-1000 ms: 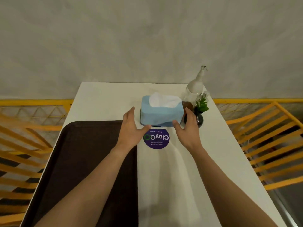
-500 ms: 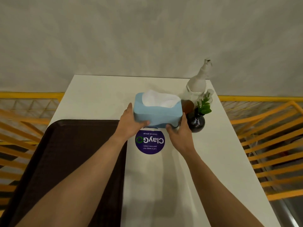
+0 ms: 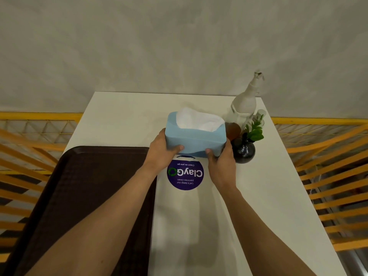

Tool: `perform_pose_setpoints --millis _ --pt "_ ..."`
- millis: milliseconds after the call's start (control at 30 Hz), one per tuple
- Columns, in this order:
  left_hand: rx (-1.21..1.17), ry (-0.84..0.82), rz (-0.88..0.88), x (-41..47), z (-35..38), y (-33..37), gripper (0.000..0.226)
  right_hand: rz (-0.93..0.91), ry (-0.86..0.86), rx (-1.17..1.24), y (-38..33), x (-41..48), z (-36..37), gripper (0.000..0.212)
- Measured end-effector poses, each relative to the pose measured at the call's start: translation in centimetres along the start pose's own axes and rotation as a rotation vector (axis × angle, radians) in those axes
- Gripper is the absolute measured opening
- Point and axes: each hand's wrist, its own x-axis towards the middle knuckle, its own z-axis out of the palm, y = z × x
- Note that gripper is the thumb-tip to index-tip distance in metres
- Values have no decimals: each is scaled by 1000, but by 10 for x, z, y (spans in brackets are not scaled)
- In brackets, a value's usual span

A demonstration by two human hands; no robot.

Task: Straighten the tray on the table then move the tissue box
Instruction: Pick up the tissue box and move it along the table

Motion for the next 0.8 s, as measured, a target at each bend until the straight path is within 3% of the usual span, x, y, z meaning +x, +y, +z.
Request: perform_pose_setpoints --millis 400,800 --pt "27 117 85 -2 -57 1 67 -156 7 72 -52 -4 17 57" --pt "66 171 91 -12 -178 -33 66 -199 -44 101 -120 -36 110 56"
